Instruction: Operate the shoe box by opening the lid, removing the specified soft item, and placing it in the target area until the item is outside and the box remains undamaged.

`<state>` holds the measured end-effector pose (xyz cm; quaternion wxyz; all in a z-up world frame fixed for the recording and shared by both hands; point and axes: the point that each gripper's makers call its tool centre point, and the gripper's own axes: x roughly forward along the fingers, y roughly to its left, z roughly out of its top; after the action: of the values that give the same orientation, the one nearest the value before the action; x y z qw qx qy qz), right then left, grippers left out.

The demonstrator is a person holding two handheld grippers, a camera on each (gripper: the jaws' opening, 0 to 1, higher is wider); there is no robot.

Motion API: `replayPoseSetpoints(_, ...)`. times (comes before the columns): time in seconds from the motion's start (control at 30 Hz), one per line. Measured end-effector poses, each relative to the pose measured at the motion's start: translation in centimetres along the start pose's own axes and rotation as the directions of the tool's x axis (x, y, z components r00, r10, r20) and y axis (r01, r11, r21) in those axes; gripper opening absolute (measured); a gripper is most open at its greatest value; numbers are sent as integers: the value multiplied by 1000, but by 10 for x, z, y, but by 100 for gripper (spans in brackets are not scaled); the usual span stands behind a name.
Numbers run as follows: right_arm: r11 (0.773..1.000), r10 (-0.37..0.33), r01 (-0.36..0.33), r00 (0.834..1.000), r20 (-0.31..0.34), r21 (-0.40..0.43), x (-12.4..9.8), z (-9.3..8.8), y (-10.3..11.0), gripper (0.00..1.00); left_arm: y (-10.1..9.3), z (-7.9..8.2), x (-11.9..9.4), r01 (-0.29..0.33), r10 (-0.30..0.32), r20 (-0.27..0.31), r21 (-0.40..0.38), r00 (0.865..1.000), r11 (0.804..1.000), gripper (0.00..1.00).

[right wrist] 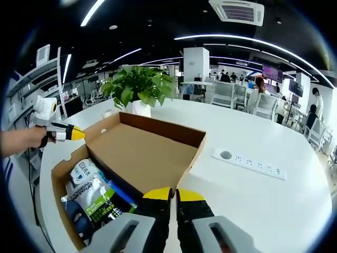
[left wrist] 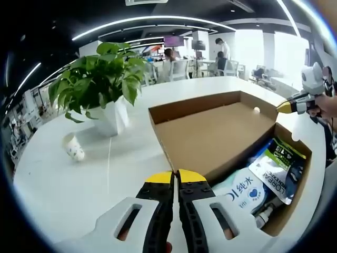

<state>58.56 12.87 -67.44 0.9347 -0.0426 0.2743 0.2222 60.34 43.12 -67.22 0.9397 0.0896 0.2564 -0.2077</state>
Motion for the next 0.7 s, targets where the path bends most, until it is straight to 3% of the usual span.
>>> replayPoseSetpoints(0.7,1000,-2,2,1000,2,3,7,0,-4,0,2,0,7,-2,2,-7,-14,1000,1000,1)
